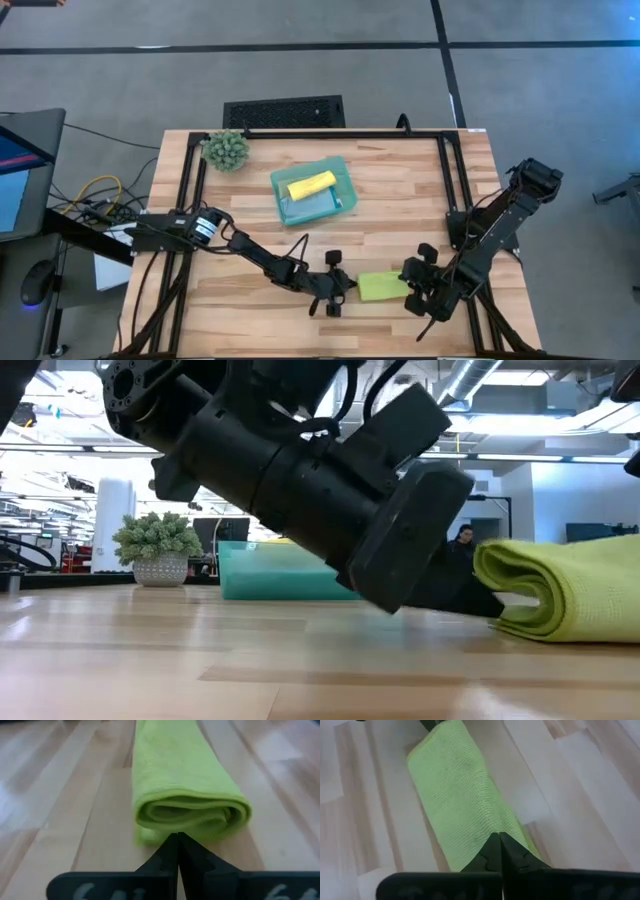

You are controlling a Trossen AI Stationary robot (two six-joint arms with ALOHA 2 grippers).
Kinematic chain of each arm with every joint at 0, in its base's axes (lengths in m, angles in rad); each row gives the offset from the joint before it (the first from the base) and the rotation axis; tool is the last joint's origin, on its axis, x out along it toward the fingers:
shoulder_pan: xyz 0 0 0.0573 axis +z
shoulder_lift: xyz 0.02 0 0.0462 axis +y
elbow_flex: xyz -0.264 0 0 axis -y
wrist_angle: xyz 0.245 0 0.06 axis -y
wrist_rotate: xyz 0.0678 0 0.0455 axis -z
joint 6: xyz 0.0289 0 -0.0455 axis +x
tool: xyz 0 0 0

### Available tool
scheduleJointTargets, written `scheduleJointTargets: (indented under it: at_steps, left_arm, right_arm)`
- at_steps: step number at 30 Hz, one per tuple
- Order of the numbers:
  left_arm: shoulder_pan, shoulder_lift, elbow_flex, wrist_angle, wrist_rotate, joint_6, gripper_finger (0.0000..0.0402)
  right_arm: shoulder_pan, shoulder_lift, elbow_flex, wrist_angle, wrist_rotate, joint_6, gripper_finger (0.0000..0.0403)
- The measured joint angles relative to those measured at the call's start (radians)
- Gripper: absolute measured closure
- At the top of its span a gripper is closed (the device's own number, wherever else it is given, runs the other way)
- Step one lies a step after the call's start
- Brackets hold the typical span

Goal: Fold microfiber towels
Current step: Fold the light green towel

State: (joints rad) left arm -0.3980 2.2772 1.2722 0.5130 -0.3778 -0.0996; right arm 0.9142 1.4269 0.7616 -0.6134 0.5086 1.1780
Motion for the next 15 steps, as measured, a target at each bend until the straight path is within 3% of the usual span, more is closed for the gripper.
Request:
scheduleJointTargets:
  at_steps: [15]
  left_arm:
    - [0.000, 0.000, 0.000, -0.030, 0.004, -0.017, 0.0401]
  right_arm:
    - [0.012, -0.002, 0.000, -0.023, -0.006, 0.020, 0.0397]
